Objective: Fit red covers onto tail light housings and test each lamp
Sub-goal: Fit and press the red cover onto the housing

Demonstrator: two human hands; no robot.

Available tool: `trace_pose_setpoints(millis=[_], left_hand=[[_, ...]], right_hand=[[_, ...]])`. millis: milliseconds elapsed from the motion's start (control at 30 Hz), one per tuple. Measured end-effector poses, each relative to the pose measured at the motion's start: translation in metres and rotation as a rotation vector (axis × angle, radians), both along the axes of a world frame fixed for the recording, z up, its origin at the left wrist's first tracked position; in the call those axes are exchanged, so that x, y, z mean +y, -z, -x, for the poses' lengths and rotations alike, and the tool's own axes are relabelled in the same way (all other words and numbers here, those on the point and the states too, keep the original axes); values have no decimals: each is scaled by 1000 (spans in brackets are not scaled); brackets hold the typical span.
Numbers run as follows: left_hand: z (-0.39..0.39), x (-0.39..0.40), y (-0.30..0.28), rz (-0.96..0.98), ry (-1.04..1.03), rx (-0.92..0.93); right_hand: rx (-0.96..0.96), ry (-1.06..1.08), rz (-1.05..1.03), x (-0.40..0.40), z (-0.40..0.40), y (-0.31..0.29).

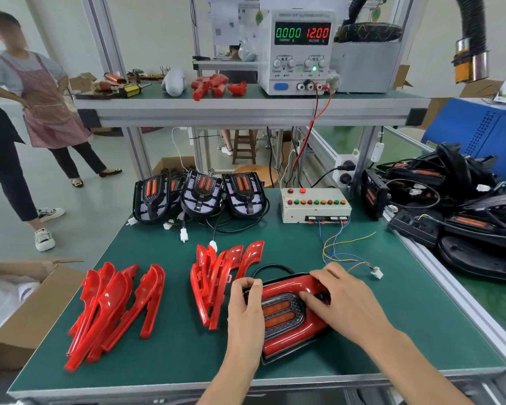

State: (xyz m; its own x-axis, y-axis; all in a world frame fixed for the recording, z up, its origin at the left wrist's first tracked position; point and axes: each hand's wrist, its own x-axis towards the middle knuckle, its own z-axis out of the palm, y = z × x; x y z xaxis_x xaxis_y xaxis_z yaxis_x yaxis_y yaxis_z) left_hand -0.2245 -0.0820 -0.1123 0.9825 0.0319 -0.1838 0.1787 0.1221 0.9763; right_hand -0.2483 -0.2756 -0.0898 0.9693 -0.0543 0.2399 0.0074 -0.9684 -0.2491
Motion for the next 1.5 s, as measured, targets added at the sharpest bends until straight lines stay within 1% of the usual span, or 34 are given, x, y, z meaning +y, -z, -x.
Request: trace_pose_setpoints(millis=[100, 233, 333, 400, 600, 733, 900, 933, 1000, 1067, 1133, 1267, 1333, 1500], left_hand=[[0, -1, 1, -27, -12, -14], [0, 1, 1, -53, 0, -31], [-1, 1, 1, -94, 3, -56], [-1, 0, 0, -82, 2, -55], [-1, 1, 1, -93, -18, -58], [0, 0, -1, -90, -24, -59], [0, -1, 2, -90, -39, -80], [0, 0, 2, -87, -38, -87], [0, 0, 3, -101, -35, -99], [-2, 1, 5, -111, -35, -95], [-3, 2, 6, -97, -33, -84], [-3, 3, 4, -73, -16, -97], [-3, 3, 3, -77, 3, -104], [-2, 6, 1, -95, 33, -176]], right_hand=[[39, -5, -16, -5, -2, -3], [69, -24, 70, -1, -5, -4], [66, -10, 68, 2, -5, -4], [55, 9, 63, 3, -4, -3], [0, 23, 0, 7, 3, 2], [-28, 44, -110, 8, 4, 2], [-84, 50, -176, 10, 5, 5], [-89, 50, -222, 10, 5, 6], [-48, 94, -429, 4, 2, 4], [30, 164, -683, -7, -6, 3], [128, 192, -852, -13, -14, 0], [324, 116, -974, -8, -20, -5], [344, 134, -1043, -5, -23, -7], [369, 168, -1337, -1, -22, -8]])
